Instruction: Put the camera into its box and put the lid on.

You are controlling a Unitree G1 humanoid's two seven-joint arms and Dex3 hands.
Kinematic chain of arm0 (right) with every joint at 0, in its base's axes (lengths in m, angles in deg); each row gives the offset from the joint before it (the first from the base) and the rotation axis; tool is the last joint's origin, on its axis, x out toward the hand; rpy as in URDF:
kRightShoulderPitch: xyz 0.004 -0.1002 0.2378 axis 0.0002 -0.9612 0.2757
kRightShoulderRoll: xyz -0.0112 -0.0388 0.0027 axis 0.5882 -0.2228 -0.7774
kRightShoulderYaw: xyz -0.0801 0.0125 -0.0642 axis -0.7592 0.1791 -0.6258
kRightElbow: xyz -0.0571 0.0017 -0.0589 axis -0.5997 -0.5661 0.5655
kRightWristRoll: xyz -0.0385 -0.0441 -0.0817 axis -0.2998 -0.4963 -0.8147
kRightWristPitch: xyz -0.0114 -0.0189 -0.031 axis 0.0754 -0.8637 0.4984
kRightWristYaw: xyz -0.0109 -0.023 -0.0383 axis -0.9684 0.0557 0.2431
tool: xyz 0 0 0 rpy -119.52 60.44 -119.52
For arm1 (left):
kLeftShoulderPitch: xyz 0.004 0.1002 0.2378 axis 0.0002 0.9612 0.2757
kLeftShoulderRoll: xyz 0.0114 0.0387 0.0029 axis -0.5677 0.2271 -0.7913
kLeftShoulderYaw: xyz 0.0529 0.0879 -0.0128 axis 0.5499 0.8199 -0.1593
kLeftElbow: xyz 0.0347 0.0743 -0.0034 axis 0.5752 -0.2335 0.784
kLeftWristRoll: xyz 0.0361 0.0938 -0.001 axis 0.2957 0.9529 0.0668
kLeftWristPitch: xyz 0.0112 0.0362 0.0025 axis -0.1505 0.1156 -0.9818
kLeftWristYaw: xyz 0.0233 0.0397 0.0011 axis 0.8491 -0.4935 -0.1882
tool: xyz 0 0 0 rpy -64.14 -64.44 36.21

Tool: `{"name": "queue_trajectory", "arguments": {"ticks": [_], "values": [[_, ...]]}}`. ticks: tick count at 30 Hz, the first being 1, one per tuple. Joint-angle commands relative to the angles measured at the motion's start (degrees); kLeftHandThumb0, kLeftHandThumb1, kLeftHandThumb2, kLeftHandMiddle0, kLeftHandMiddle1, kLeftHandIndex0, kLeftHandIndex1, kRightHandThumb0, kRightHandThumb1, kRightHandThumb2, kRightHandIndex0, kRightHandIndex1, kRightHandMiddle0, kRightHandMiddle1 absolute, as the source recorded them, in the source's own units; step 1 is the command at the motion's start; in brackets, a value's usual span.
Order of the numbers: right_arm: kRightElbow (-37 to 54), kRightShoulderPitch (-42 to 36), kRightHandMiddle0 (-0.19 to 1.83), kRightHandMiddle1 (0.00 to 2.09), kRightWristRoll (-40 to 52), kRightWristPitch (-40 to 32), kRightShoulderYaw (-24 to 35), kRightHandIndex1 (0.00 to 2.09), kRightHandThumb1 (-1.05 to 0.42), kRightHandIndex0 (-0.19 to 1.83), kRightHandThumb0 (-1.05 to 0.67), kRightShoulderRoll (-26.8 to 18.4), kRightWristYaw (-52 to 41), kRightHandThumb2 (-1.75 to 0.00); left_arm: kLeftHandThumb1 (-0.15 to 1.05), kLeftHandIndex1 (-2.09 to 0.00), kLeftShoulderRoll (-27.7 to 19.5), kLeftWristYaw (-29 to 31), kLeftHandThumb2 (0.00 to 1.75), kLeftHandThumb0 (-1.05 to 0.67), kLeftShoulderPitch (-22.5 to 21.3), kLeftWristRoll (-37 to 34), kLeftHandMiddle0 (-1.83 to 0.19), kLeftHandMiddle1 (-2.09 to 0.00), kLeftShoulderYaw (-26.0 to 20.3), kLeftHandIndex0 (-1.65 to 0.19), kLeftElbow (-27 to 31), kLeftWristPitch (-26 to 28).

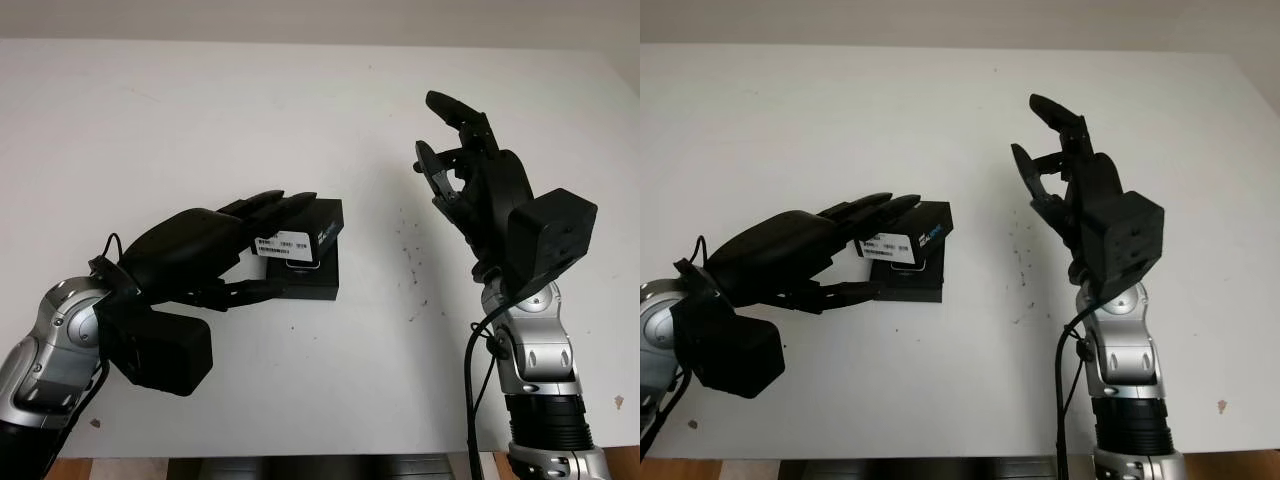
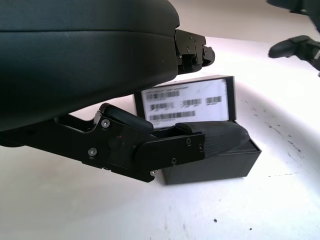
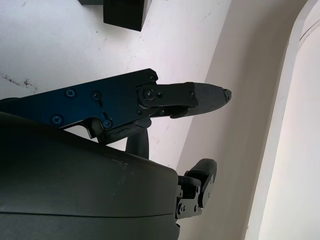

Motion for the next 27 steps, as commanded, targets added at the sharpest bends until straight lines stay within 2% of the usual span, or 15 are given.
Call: {"name": "queue_trajectory", "arguments": {"ticks": [1, 2, 3, 4, 5, 10, 11, 13, 15, 19, 21, 22, 23, 26, 27], "values": [[0.6, -0.09, -0.01, 0.63, 0.15, -0.3, 0.24, 1.73, -1.05, -0.19, -0.6, 0.16, -0.02, -0.31, 1.05, -0.15, -0.62, 1.45, 0.61, -0.81, -2.46, 0.01, -0.09, -0.08, 1.32, -0.04, -1.11, 0.31], [0.59, -0.06, -0.01, 0.6, 0.18, -0.37, 0.27, 1.69, -1.05, -0.19, -0.6, 0.15, -0.04, -0.31, 1.05, -0.16, -0.58, 2.0, 0.61, -0.82, -3.44, 0.15, -0.1, -0.08, 1.79, -0.05, -1.5, 0.5], [0.62, -0.03, -0.01, 0.59, 0.02, -0.54, 0.21, 1.89, -1.05, -0.19, -0.6, 0.06, -0.01, -0.31, 1.05, -0.16, -0.56, 2.52, 0.6, -0.82, -4.29, 0.29, -0.11, -0.08, 2.19, -0.05, -1.76, 0.72], [0.61, 0.0, 0.0, 0.58, -0.02, -0.56, 0.21, 1.83, -1.05, -0.19, -0.61, 0.07, 0.02, -0.31, 1.05, -0.16, -0.54, 2.81, 0.6, -0.82, -5.08, 0.51, -0.12, -0.08, 2.56, -0.06, -2.08, 0.66], [0.64, 0.01, 0.01, 0.57, -0.03, -0.6, 0.2, 1.87, -1.05, -0.19, -0.6, 0.09, 0.04, -0.31, 1.05, -0.16, -0.54, 3.07, 0.59, -0.82, -5.78, 0.69, -0.13, -0.09, 2.88, -0.06, -2.32, 0.68], [0.37, 0.12, 0.03, 0.55, -0.55, -0.18, 0.06, 1.6, -1.05, -0.19, -0.59, 0.12, 0.33, -0.31, 1.05, -0.17, -0.8, 4.94, 0.57, -0.83, -7.88, -0.2, -0.16, -0.09, 3.36, -0.07, -2.0, 0.89], [0.36, 0.16, 0.03, 0.56, -0.49, -0.28, 0.11, 1.72, -1.05, -0.19, -0.6, 0.21, 0.35, -0.31, 1.05, -0.17, -0.97, 5.45, 0.57, -0.82, -8.17, -0.37, -0.16, -0.09, 3.31, -0.07, -1.55, 1.01], [0.31, 0.21, 0.01, 0.58, -0.52, -0.16, 0.08, 1.76, -1.05, -0.19, -0.6, 0.22, 0.29, -0.3, 1.05, -0.17, -1.45, 6.63, 0.57, -0.83, -8.54, -0.7, -0.17, -0.09, 3.08, -0.08, -0.31, 1.46], [0.39, 0.23, 0.0, 0.62, -0.85, -0.12, -0.07, 1.41, -1.05, -0.19, -0.6, 0.24, 0.46, -0.31, 1.05, -0.18, -1.9, 7.97, 0.57, -0.84, -8.65, -1.66, -0.18, -0.09, 2.67, -0.08, 1.14, 2.35], [0.72, 0.17, -0.01, 0.59, -1.11, -0.62, -0.23, 1.15, -1.05, -0.18, -0.6, 0.36, 0.53, -0.32, 1.05, -0.18, -3.71, 11.5, 0.6, -0.84, -7.85, -4.49, -0.18, -0.08, 1.06, -0.08, 7.5, 5.04], [0.46, 0.17, 0.0, 0.56, -1.13, -0.13, -0.23, 1.23, -1.05, -0.19, -0.6, 0.38, 0.36, -0.32, 1.05, -0.18, -4.4, 12.76, 0.62, -0.84, -6.54, -5.88, -0.18, -0.08, -0.01, -0.08, 11.37, 7.06], [0.45, 0.18, 0.0, 0.55, -1.18, -0.13, -0.24, 1.18, -1.05, -0.19, -0.6, 0.36, 0.32, -0.32, 1.05, -0.18, -4.77, 13.4, 0.63, -0.83, -5.77, -6.55, -0.18, -0.07, -0.55, -0.07, 13.5, 8.25], [0.47, 0.17, 0.01, 0.54, -1.09, -0.23, -0.2, 1.3, -1.05, -0.19, -0.6, 0.37, 0.22, -0.32, 1.05, -0.18, -5.07, 14.01, 0.63, -0.82, -4.95, -7.21, -0.17, -0.07, -1.11, -0.06, 15.64, 9.46], [0.8, 0.16, 0.02, 0.52, -1.26, -0.69, -0.27, 0.8, -1.05, -0.16, -0.59, 0.49, 0.37, -0.32, 1.05, -0.18, -5.53, 15.49, 0.62, -0.8, -2.51, -9.59, -0.15, -0.06, -2.79, -0.05, 21.9, 13.69], [0.76, 0.14, 0.02, 0.52, -1.47, -0.55, -0.31, 0.92, -1.05, -0.13, -0.59, 0.56, 0.58, -0.32, 1.05, -0.18, -5.61, 15.75, 0.61, -0.79, -1.76, -10.33, -0.15, -0.06, -3.3, -0.06, 23.82, 14.85]]}}
